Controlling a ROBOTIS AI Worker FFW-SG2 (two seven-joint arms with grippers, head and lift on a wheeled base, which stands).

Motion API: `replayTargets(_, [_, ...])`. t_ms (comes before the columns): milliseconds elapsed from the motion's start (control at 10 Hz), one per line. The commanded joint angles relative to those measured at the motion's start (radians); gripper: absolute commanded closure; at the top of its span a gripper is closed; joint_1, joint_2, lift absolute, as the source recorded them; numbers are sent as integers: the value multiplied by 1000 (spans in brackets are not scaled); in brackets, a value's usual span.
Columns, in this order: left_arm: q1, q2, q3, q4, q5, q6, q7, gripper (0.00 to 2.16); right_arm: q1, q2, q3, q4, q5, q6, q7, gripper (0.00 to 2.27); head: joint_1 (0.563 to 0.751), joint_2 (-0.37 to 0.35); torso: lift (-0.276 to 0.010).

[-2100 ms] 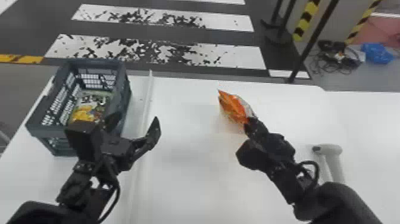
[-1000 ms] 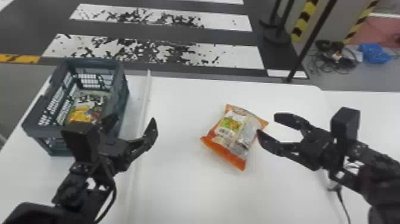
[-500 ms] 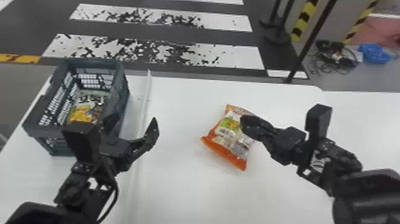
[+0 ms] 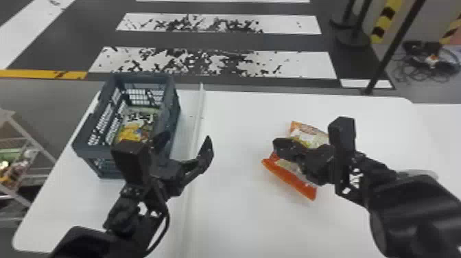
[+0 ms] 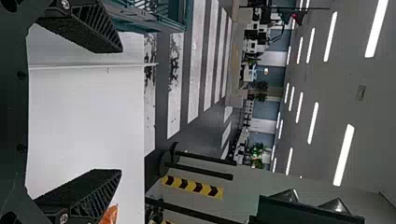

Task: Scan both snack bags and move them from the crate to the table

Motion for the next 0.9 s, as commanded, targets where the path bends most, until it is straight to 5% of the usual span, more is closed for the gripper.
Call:
replayTargets(0, [3,-1,-2,-7,0,12,1,80,-27,1,24,49,17,-1,0,2260,695,47,-88])
replayTargets(800, [9,6,-12,-27,-1,31,0,80,35,-36,-6,40,77,11,29,2260,695,16,-88])
